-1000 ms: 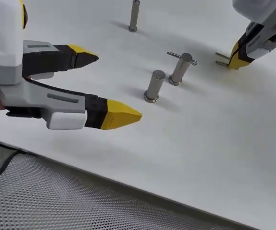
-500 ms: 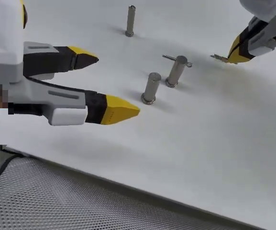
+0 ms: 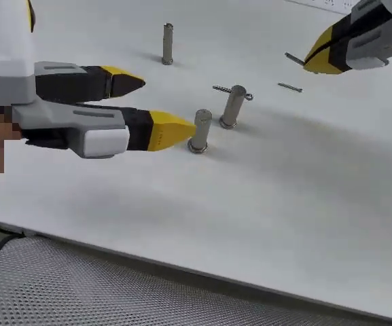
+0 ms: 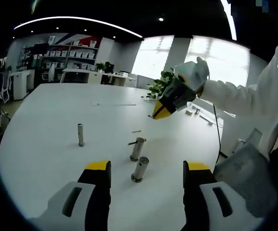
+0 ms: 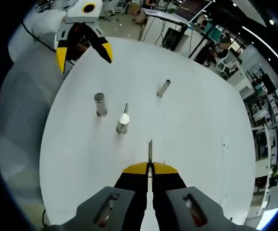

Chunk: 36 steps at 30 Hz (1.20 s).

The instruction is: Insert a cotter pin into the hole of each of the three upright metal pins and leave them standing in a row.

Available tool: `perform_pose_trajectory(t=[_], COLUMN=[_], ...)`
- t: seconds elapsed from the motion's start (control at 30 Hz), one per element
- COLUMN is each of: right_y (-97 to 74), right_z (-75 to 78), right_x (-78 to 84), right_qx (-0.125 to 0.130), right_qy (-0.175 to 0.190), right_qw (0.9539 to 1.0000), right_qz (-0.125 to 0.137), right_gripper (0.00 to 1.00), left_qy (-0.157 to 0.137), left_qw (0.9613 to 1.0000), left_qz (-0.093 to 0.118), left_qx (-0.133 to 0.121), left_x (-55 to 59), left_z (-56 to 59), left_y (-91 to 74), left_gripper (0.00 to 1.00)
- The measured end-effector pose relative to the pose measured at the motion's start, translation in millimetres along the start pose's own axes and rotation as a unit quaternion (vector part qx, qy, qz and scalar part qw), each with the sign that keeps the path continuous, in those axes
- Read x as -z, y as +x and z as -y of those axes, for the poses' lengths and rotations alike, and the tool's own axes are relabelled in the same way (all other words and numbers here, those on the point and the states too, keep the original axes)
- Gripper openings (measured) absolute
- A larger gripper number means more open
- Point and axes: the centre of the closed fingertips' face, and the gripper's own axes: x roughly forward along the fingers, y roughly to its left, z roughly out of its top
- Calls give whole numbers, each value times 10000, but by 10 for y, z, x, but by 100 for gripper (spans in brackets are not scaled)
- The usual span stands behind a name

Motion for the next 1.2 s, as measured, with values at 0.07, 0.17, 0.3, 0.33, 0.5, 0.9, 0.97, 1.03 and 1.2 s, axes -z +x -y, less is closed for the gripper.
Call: perform_pose_trajectory(t=[0.07,0.17,0.3,0.33,0.5,0.9,0.97,1.03,1.2], right_y=[-27,-55,-112,-126,-190,-210,-201,-236,-228], right_z=[-71,-149,-234,-253,-309,-522,-525,-575,-622], right_x=[-49,-137,-267,-292,-447,-649,-666,-687,-714], right_qx=[66,151,317,343,592,919,932,974,971], right_qy=[-73,-102,-150,-165,-287,-543,-541,-548,-572], right_qw=[9999,9997,9985,9983,9955,9892,9887,9879,9874], right_qz=[39,190,411,446,679,1000,1042,1074,1110], right_gripper=[0,0,0,0,0,0,0,0,0], left_qy=[-41,-152,-241,-250,-353,-681,-722,-744,-764], left_qw=[10000,9996,9989,9988,9979,9945,9938,9936,9930], left_qz=[35,105,159,158,207,73,57,35,-33], left_qx=[81,193,364,394,512,790,840,854,905], left_x=[-38,-105,-193,-206,-290,-384,-386,-381,-361], left_z=[27,57,106,114,143,258,287,303,341], left_y=[27,72,143,158,264,519,543,565,600], left_gripper=[55,52,47,45,36,18,16,12,8])
